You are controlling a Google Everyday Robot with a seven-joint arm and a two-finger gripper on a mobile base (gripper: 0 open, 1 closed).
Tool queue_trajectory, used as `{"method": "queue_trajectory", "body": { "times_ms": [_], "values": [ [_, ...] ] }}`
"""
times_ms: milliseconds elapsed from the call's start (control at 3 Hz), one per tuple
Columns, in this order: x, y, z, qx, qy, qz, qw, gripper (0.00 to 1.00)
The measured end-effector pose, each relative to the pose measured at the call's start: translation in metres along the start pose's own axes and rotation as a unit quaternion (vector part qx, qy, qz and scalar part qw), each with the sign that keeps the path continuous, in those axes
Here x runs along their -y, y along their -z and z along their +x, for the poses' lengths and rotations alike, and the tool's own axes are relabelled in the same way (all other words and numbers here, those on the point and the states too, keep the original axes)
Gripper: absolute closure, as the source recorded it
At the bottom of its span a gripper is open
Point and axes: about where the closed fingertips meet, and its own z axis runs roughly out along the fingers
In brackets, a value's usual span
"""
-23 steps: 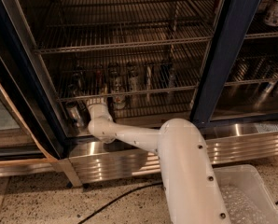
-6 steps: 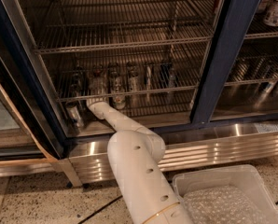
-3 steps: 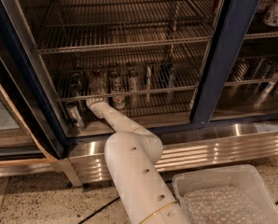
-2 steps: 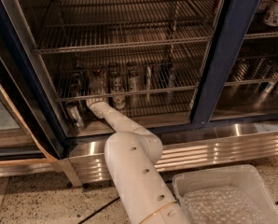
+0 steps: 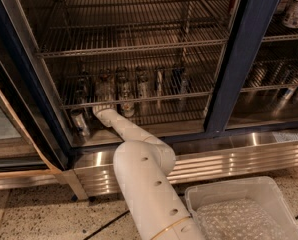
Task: Pick coke can from bottom shelf of fridge
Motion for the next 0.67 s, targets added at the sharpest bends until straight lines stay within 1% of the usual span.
{"method": "queue_trajectory", "body": {
  "times_ms": [667],
  "values": [
    [-0.0026, 0.014, -0.0103, 0.01, -0.02, -0.011, 0.9997, 1.0]
  ]
}}
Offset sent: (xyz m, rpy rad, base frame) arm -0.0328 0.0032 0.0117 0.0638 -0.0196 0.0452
